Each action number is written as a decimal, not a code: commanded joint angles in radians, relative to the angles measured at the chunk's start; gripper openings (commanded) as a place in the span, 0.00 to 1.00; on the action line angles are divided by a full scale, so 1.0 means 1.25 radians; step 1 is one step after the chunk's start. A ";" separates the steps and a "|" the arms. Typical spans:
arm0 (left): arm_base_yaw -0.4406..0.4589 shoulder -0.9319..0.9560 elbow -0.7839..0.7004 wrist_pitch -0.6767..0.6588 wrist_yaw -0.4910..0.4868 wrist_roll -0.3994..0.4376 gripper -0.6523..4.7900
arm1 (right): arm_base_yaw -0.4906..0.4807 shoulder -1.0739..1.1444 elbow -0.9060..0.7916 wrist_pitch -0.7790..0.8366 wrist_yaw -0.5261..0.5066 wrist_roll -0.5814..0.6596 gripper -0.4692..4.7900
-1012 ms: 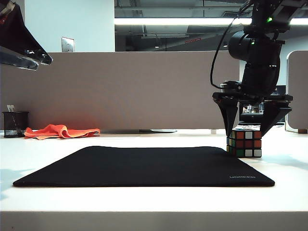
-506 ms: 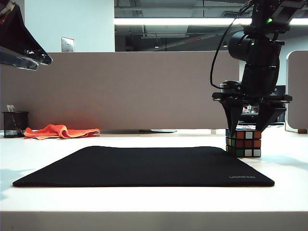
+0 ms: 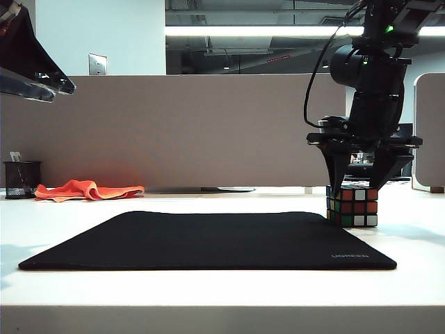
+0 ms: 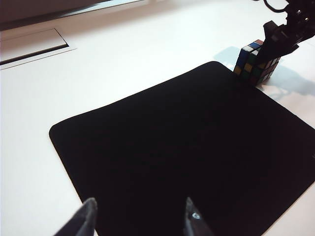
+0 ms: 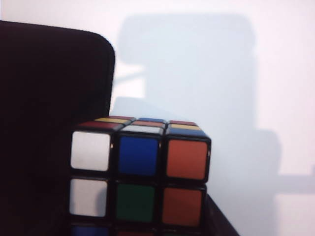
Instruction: Pick up the cube on the right side of the mouse pad, then place it in the center of the mouse pad.
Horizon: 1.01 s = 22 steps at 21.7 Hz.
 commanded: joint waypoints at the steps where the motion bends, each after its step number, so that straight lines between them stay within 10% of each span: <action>1: 0.000 -0.001 0.006 0.005 0.001 0.001 0.53 | 0.001 -0.038 0.004 0.010 -0.002 0.000 0.57; 22: 0.000 -0.001 0.006 0.004 0.001 0.000 0.53 | 0.166 -0.152 0.055 0.072 -0.144 0.001 0.57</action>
